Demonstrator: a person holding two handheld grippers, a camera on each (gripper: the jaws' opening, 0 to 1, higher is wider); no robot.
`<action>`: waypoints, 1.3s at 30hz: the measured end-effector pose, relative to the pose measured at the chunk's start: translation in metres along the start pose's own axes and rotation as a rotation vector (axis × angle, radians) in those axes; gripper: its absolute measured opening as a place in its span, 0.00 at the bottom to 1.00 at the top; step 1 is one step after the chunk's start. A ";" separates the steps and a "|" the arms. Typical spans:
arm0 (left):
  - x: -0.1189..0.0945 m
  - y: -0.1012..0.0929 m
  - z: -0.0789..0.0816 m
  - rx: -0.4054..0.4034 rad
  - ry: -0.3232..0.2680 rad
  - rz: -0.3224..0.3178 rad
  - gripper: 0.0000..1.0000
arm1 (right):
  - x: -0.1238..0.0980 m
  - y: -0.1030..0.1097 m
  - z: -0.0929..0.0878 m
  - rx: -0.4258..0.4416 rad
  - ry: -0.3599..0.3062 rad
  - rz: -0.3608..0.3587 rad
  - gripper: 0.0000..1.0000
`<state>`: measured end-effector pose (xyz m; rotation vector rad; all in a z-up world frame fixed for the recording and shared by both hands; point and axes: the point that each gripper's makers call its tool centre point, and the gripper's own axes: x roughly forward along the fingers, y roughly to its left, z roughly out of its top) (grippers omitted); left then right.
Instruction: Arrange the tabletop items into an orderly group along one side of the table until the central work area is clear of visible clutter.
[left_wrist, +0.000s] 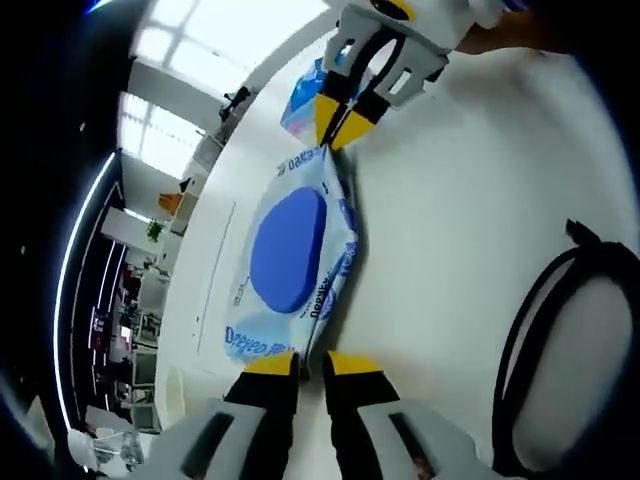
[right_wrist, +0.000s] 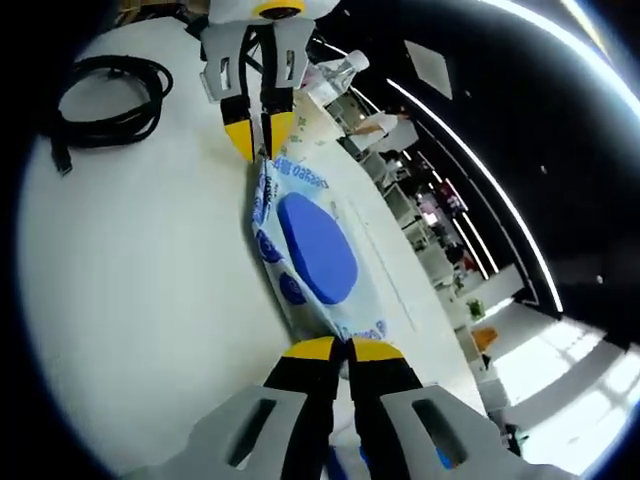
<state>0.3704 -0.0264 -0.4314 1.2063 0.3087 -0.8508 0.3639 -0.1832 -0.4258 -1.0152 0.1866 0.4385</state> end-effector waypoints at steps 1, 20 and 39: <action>-0.001 0.001 -0.002 -0.014 -0.003 0.002 0.13 | -0.001 0.000 0.000 0.009 -0.003 0.001 0.03; -0.019 0.000 0.035 -0.294 -0.274 0.006 0.27 | -0.018 -0.006 0.007 0.116 -0.062 -0.019 0.09; -0.014 -0.001 0.049 -0.412 -0.328 -0.015 0.42 | -0.035 -0.028 0.006 0.350 -0.104 -0.062 0.36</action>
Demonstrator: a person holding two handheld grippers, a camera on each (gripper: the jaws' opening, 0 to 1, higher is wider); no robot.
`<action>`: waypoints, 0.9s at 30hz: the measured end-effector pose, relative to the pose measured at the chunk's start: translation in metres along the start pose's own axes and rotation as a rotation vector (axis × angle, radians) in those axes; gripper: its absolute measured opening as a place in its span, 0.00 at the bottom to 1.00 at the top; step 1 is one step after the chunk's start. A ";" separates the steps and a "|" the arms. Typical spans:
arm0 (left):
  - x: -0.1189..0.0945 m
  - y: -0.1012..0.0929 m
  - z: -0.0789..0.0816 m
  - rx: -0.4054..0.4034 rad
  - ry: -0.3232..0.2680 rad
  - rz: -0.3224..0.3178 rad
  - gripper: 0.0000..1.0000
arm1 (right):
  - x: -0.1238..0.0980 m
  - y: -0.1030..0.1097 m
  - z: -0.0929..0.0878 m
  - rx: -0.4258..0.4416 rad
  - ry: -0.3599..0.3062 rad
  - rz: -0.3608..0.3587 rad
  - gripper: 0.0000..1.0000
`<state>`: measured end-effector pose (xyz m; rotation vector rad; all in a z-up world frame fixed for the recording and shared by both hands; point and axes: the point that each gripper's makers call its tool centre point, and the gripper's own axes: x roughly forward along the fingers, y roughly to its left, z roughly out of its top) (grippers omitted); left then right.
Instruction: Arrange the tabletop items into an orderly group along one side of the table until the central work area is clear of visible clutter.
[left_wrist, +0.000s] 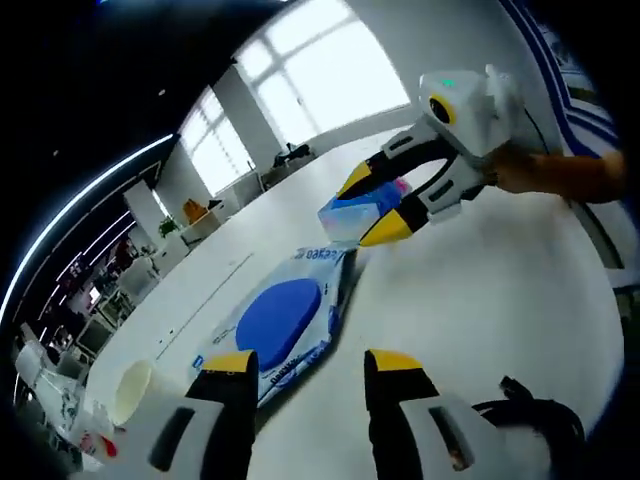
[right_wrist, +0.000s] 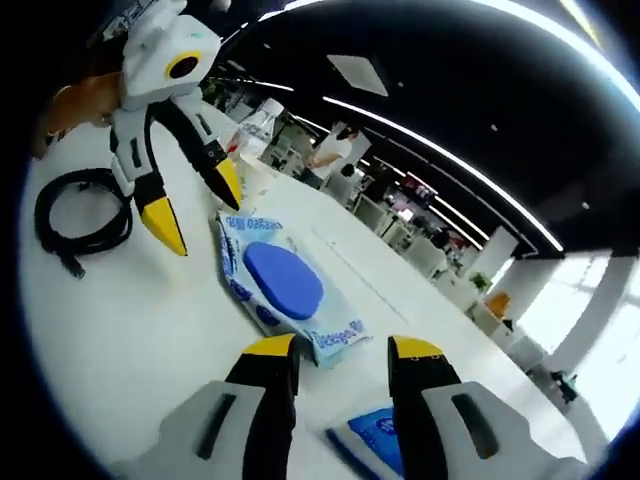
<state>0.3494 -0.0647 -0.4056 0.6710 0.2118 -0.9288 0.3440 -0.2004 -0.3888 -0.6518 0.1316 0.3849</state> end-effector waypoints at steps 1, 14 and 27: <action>0.001 -0.001 0.000 0.000 -0.002 -0.002 0.42 | -0.001 -0.001 -0.001 -0.006 0.006 -0.007 0.36; -0.008 -0.009 0.023 -0.001 -0.076 0.051 0.50 | -0.010 -0.010 0.002 0.042 -0.016 -0.026 0.38; -0.002 -0.027 0.040 -0.070 -0.105 0.044 0.62 | -0.023 -0.032 -0.005 0.131 -0.024 -0.073 0.44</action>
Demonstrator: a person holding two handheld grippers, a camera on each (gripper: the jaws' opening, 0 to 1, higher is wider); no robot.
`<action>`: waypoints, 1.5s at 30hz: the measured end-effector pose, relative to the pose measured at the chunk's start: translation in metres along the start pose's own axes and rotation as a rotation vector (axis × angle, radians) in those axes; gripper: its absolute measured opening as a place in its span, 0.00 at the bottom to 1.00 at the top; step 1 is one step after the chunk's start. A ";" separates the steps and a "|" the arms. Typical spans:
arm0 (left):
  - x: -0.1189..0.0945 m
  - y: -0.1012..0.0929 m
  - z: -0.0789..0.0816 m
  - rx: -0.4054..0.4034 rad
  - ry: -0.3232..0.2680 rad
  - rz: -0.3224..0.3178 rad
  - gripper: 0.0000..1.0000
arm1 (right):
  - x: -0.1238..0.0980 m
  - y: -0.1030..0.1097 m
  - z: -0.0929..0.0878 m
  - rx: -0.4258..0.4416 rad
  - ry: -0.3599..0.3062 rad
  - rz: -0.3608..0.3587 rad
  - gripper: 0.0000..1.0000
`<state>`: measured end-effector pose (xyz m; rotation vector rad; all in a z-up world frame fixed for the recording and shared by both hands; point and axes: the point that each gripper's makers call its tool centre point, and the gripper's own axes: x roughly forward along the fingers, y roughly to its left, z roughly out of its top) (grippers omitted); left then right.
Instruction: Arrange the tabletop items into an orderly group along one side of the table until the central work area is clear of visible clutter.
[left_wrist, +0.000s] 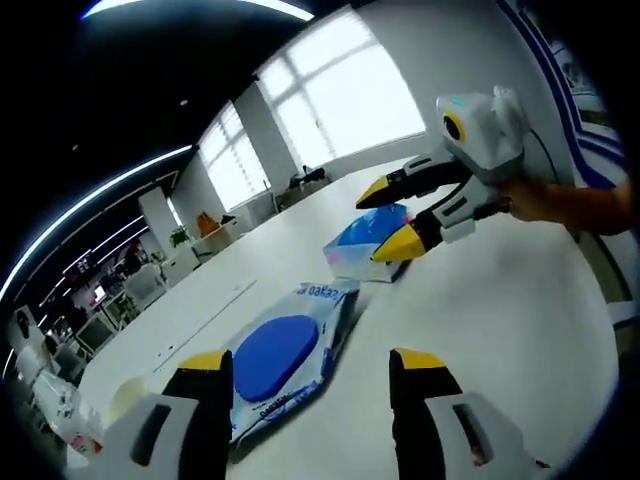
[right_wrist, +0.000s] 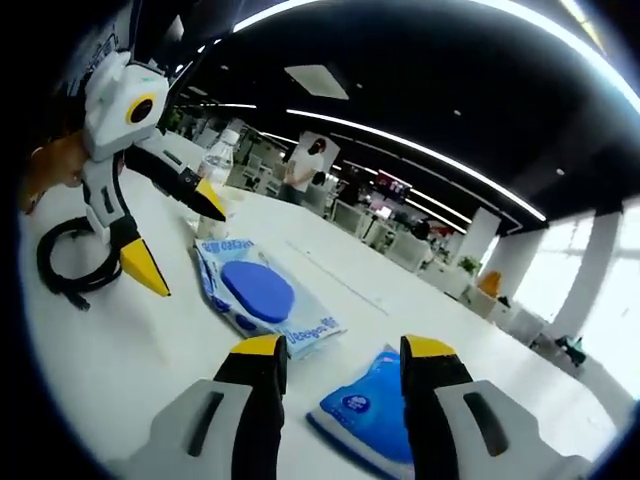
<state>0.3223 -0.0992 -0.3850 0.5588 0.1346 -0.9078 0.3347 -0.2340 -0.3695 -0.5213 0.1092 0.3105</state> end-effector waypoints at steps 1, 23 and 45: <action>0.001 -0.002 0.002 -0.001 -0.001 -0.003 0.61 | -0.002 -0.002 -0.001 0.004 0.001 -0.004 0.44; 0.033 -0.043 0.050 0.031 -0.112 -0.069 0.41 | -0.033 -0.054 -0.041 0.040 0.036 -0.112 0.35; 0.079 -0.063 0.066 -0.058 -0.141 -0.123 0.34 | -0.053 -0.082 -0.071 0.156 0.061 -0.155 0.32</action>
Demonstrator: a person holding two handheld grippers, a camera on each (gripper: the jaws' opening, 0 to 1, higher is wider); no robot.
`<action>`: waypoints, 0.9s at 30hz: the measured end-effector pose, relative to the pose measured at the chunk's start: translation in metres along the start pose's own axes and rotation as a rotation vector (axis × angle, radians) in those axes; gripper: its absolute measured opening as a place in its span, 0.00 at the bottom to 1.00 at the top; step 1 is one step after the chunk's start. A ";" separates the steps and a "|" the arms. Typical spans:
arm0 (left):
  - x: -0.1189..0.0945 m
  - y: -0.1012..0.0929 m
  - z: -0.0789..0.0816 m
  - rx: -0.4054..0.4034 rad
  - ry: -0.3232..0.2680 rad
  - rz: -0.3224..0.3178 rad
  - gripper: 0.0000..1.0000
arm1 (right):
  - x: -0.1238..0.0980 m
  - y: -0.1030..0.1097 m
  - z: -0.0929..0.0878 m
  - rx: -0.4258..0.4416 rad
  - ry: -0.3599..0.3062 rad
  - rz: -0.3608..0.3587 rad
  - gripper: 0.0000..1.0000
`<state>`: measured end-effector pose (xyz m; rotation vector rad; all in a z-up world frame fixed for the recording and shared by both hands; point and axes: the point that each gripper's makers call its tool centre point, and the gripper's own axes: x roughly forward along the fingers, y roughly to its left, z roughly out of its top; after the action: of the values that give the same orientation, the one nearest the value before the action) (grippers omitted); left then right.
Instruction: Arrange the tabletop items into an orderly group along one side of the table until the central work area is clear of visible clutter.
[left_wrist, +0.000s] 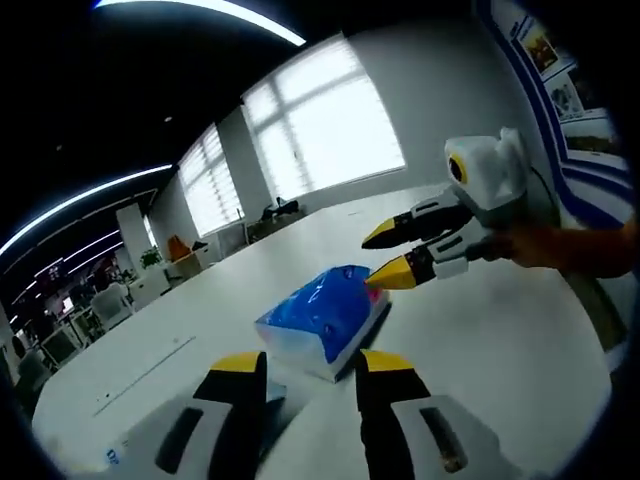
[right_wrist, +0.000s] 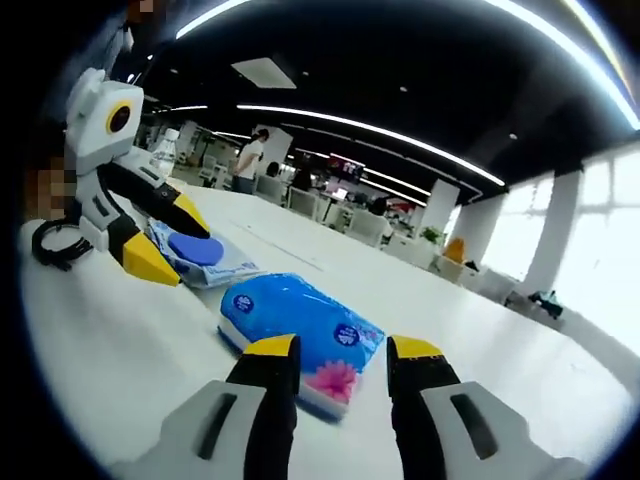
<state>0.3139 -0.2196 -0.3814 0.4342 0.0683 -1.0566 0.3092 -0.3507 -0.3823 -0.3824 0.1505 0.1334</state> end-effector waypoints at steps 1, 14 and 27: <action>0.002 -0.002 -0.001 -0.002 0.002 -0.006 0.34 | 0.000 -0.001 -0.001 0.008 0.001 0.000 0.31; 0.024 -0.006 0.000 -0.076 -0.013 -0.008 0.29 | 0.003 -0.006 -0.020 0.190 -0.002 0.034 0.19; 0.035 -0.007 -0.002 -0.128 -0.023 -0.007 0.21 | 0.004 -0.005 -0.025 0.230 -0.011 0.048 0.12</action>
<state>0.3259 -0.2505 -0.3946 0.3067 0.1163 -1.0570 0.3106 -0.3646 -0.4037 -0.1487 0.1628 0.1631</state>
